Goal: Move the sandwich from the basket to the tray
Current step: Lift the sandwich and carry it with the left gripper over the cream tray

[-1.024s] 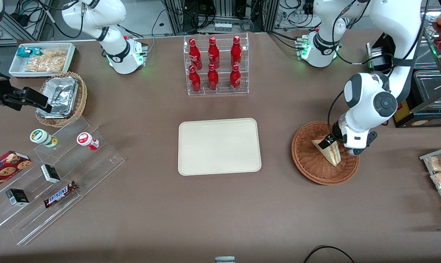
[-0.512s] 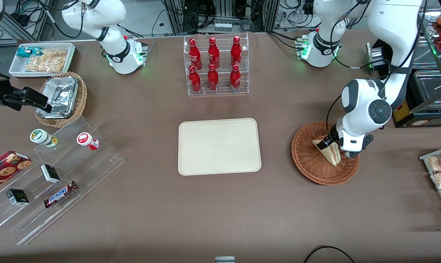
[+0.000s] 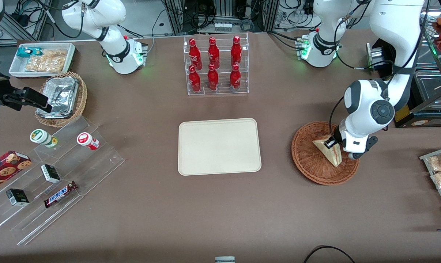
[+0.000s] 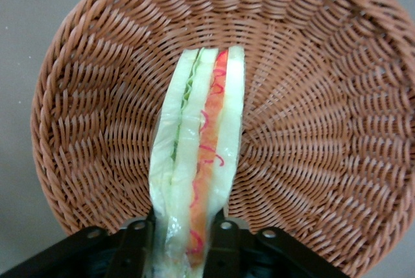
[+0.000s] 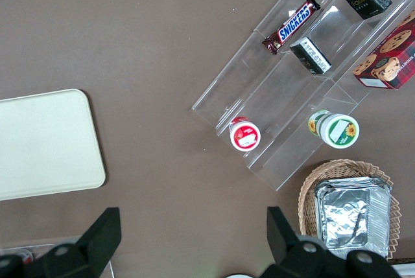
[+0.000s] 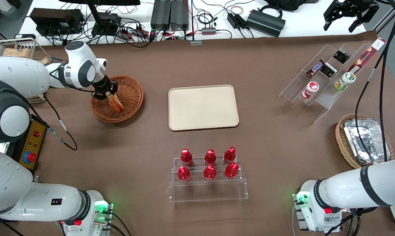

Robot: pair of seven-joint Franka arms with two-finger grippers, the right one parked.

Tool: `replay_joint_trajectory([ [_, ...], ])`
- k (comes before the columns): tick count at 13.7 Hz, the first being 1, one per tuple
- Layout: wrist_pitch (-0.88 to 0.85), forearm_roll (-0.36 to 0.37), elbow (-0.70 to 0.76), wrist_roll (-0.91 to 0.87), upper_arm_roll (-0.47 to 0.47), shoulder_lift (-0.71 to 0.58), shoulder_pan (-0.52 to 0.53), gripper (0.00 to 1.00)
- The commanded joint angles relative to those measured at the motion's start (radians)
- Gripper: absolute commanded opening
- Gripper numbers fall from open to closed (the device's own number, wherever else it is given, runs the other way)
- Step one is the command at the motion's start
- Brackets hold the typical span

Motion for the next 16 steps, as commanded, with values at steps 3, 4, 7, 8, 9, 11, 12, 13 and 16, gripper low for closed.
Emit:
replay_joint_trajectory([
  [3, -0.211, 0.054, 0.108, 0.012, -0.001, -0.051, -0.056, 0.07],
  [4, -0.3, 0.059, 0.16, 0.019, -0.001, -0.048, -0.085, 0.06],
  [7, -0.412, 0.059, 0.234, 0.071, -0.009, -0.041, -0.165, 0.05],
  [8, -0.411, 0.059, 0.24, 0.085, -0.009, -0.035, -0.2, 0.05],
  [9, -0.411, 0.055, 0.263, 0.085, -0.009, -0.016, -0.234, 0.06],
  [11, -0.41, 0.041, 0.32, 0.078, -0.01, 0.04, -0.297, 0.06],
  [12, -0.41, 0.029, 0.356, 0.073, -0.012, 0.079, -0.347, 0.07],
  [13, -0.408, 0.024, 0.399, 0.07, -0.014, 0.12, -0.393, 0.07],
  [16, -0.403, 0.001, 0.528, 0.036, -0.014, 0.231, -0.478, 0.07],
])
